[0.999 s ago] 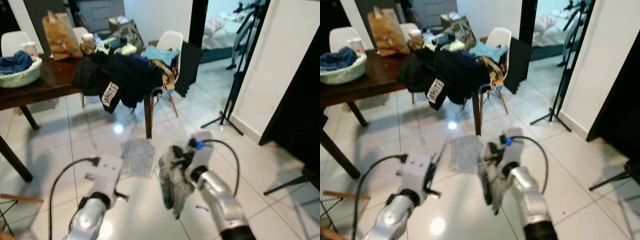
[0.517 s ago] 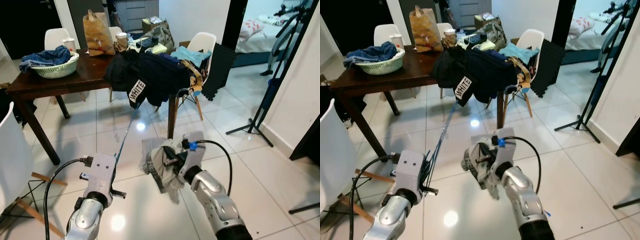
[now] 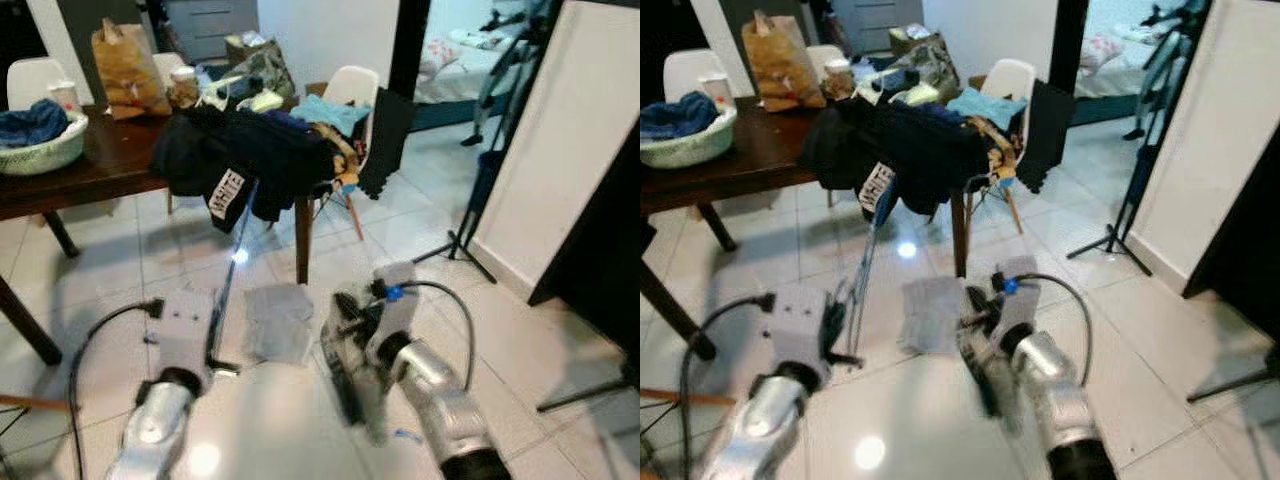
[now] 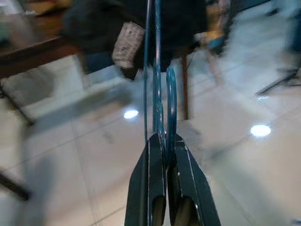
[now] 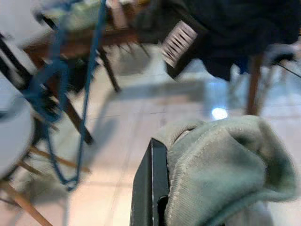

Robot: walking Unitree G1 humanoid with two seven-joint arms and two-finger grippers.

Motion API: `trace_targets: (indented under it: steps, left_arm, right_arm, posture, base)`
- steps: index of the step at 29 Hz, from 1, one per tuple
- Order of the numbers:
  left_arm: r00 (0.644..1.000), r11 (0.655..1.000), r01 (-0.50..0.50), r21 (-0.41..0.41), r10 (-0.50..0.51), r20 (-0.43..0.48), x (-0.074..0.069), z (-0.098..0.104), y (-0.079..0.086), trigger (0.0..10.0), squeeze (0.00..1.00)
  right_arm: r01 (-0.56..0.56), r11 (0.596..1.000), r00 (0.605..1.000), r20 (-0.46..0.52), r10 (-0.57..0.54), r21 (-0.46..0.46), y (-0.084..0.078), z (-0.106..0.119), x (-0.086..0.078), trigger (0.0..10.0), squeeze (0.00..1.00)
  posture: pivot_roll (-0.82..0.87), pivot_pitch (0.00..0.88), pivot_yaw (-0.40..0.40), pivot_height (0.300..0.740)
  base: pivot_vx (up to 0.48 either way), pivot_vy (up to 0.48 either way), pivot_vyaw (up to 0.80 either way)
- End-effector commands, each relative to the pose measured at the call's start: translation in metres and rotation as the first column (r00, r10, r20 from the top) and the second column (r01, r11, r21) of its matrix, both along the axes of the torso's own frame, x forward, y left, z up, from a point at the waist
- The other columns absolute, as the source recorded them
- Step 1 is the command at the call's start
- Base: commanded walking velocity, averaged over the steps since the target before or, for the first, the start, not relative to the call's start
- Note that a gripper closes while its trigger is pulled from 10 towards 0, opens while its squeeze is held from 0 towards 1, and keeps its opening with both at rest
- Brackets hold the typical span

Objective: Hang hanger

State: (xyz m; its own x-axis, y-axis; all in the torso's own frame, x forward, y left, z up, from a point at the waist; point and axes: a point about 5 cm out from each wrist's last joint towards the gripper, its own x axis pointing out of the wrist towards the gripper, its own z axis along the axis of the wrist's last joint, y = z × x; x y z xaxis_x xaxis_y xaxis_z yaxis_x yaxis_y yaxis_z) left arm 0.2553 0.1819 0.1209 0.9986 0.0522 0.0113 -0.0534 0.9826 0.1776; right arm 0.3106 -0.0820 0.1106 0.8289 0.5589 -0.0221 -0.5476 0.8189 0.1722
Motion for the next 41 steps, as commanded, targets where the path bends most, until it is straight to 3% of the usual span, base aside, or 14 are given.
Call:
trace_targets:
  steps: [1, 10, 17, 41]
  left_arm:
    - [1.0, 1.0, 0.024, 0.005, -0.024, 0.015, 0.001, 0.004, -0.006, 10.0, 0.0]
    - [0.998, 1.0, 0.016, 0.013, -0.017, 0.059, 0.006, 0.017, -0.008, 10.0, 0.0]
    - [0.997, 1.0, 0.02, 0.017, -0.021, 0.079, 0.007, 0.025, -0.009, 10.0, 0.0]
    - [0.985, 0.999, 0.026, 0.042, -0.032, 0.169, 0.015, 0.055, -0.012, 10.0, 0.0]
  right_arm:
    - [0.032, 0.999, 0.999, 0.005, -0.032, -0.02, -0.013, -0.002, 0.0, 10.0, 0.0]
    - [-0.009, 1.0, 0.999, 0.04, 0.009, -0.003, -0.008, 0.005, 0.002, 10.0, 0.0]
    - [-0.015, 1.0, 0.998, 0.057, 0.015, 0.002, -0.006, 0.011, 0.003, 10.0, 0.0]
    - [0.008, 0.999, 0.993, 0.114, -0.013, 0.045, -0.002, 0.033, 0.016, 10.0, 0.0]
  posture:
    - [0.01, 0.0, -0.009, 0.74]
    - [0.02, 0.0, -0.01, 0.74]
    - [0.01, 0.0, -0.008, 0.74]
    - [0.01, 0.0, -0.016, 0.74]
  base:
    - [0.371, 0.0, 0.0]
    - [0.372, 0.0, 0.0]
    - [0.389, 0.0, 0.76]
    - [0.48, 0.0, 0.0]
